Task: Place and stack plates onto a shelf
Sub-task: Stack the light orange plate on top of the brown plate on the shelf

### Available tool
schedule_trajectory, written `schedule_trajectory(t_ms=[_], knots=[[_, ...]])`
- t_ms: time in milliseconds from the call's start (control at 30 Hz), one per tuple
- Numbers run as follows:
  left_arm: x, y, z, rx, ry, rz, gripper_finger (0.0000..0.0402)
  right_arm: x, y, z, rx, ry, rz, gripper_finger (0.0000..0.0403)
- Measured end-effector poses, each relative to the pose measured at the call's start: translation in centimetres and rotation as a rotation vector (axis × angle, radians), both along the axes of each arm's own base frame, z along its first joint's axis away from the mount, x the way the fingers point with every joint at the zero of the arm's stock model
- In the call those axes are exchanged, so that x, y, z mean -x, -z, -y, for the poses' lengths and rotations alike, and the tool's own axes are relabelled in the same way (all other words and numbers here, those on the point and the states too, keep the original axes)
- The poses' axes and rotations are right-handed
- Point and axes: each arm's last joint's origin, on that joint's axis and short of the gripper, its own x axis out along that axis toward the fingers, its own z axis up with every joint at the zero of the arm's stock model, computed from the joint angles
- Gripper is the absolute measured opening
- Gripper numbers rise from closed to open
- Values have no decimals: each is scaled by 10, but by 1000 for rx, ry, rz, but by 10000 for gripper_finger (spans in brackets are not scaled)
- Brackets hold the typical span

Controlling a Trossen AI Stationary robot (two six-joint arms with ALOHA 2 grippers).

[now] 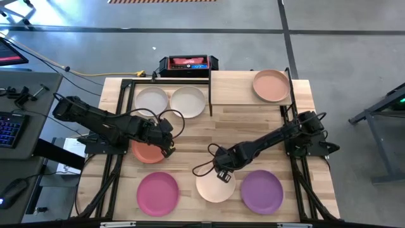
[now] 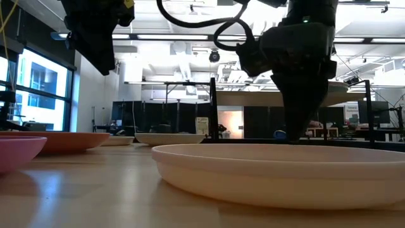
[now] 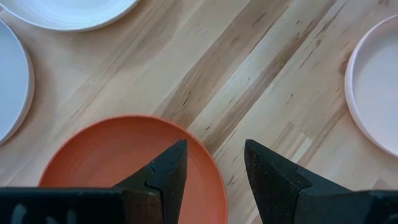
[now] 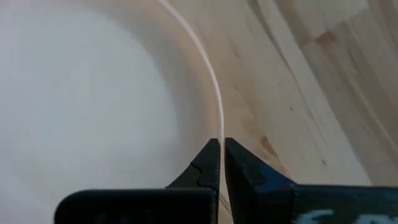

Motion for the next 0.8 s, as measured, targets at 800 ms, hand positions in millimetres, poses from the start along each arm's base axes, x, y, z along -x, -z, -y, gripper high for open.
schedule_trajectory(t_ms=[800], knots=[[0, 0, 0, -3, -1, 5, 149, -2, 0, 4, -11, 23, 1, 16]])
